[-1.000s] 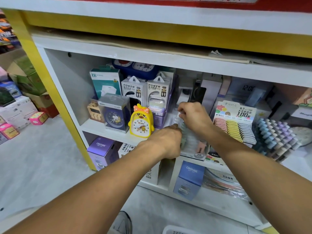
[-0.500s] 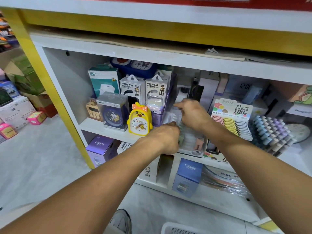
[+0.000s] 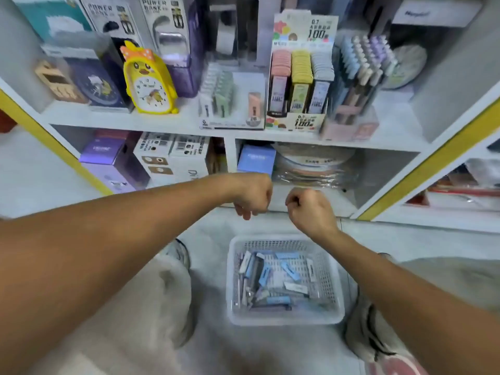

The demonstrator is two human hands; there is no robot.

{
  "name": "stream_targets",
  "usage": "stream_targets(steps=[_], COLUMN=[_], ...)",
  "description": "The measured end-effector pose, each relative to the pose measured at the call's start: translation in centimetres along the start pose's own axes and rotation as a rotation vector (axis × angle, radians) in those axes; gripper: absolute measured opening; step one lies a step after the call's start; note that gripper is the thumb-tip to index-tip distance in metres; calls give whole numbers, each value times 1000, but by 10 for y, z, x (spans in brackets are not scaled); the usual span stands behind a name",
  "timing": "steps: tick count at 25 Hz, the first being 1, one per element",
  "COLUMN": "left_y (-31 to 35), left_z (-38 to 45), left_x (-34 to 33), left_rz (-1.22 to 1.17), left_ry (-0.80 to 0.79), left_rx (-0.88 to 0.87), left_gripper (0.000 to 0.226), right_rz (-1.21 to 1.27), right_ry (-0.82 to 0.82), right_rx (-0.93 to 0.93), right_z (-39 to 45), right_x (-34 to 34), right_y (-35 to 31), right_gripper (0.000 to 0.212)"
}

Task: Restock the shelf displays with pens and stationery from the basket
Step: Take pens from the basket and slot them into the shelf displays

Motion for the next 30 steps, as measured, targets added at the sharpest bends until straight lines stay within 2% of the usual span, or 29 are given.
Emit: stream_targets(steps=[3, 5, 10, 13, 16, 18, 22, 27, 30], left_y=[-17, -35, -84, -103, -116, -119, -125, -119, -115], left_z=[46, 76, 122, 135, 141, 144, 144, 140, 142], left_x=[-69, -116, -216, -235, -248, -255, -261, -267, -270], left_rz=[67, 133, 152, 88, -79, -159, -197, -121, -166], left_ry=[-149, -167, -136, 28, 110, 151, 252, 242, 264], left_rx=[52, 124, 232, 391, 561, 611, 644, 584, 579], left_gripper=[10, 21, 15, 42, 91, 103, 75, 66, 65], right_rz=[-107, -169, -228, -371, -601, -658, -648, -679, -684], right_ry=[-485, -636, -664, -709, -840, -902, -865, -881, -881], right_rx=[-99, -136, -237, -136, 5, 33, -11, 9, 61], right_z=[-45, -75, -105, -109, -116, -121, -130, -139, -148], right_x=[-96, -135, -178, -195, -209, -219, -228, -237, -238], right_y=[72, 109, 155, 154, 147, 146, 148, 151, 148], right_gripper=[31, 39, 55, 44, 35, 37, 50, 65, 74])
Point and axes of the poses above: each hand's wrist, its own z-axis towards the middle knuckle, its own x-axis out of the back of the hand, y = z × x, the point moved 8 cm from there along z, towards the middle knuckle, and after that the axes turned 6 degrees about -z, right-handed, at the moved point
